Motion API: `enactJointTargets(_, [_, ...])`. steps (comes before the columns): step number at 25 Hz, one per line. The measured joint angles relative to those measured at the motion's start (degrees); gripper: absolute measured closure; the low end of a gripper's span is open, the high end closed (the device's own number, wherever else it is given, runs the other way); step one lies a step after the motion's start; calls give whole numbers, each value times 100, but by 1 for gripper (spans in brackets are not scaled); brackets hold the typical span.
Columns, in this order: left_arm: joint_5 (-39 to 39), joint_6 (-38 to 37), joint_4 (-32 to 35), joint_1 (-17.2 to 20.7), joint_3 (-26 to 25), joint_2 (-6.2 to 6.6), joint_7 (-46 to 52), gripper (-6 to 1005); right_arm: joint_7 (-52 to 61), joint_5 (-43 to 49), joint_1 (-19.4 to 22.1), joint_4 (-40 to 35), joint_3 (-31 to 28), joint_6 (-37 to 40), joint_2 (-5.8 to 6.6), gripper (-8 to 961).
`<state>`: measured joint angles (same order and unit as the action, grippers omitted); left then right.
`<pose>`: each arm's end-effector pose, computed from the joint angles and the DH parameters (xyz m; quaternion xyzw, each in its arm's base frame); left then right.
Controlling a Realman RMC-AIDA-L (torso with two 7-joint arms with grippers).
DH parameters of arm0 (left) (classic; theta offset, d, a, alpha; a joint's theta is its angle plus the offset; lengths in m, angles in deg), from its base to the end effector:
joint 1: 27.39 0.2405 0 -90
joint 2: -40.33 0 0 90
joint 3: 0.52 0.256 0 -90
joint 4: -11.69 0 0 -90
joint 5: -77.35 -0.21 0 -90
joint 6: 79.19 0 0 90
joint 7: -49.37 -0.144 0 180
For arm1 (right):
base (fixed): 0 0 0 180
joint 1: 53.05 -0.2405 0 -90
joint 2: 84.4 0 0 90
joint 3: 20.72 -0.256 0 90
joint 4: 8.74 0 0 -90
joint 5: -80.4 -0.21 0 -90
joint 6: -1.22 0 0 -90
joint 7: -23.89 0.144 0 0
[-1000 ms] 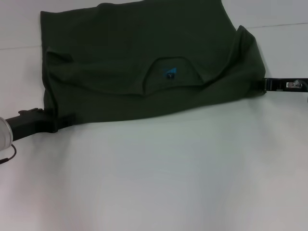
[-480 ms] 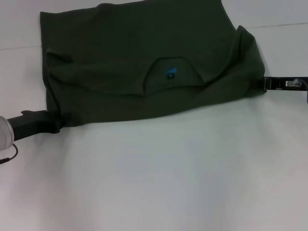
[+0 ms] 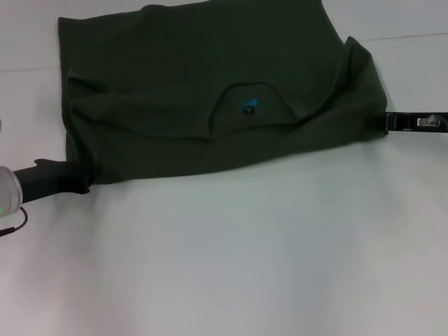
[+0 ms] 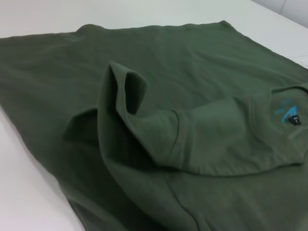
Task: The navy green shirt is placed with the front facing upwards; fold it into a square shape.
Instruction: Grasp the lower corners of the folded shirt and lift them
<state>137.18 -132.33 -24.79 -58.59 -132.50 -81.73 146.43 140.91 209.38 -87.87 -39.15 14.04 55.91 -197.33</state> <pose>-0.3046 0.3750 -0.0294 -0.8691 -0.3802 -0.1037 0.2989 0.3482 0.3924 0.0438 -0.7589 0.5432 0.1284 0.3353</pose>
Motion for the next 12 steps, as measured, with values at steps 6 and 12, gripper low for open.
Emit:
enactJointTargets(6, [-2, -10, -5, 17, 13, 20, 18, 942, -22, -5, 3, 0, -5, -23, -10, 906])
enactJointTargets(12, [2, -379, -66, 159, -34, 137, 19, 946, -39, -5, 11, 0, -5, -1, -15, 906])
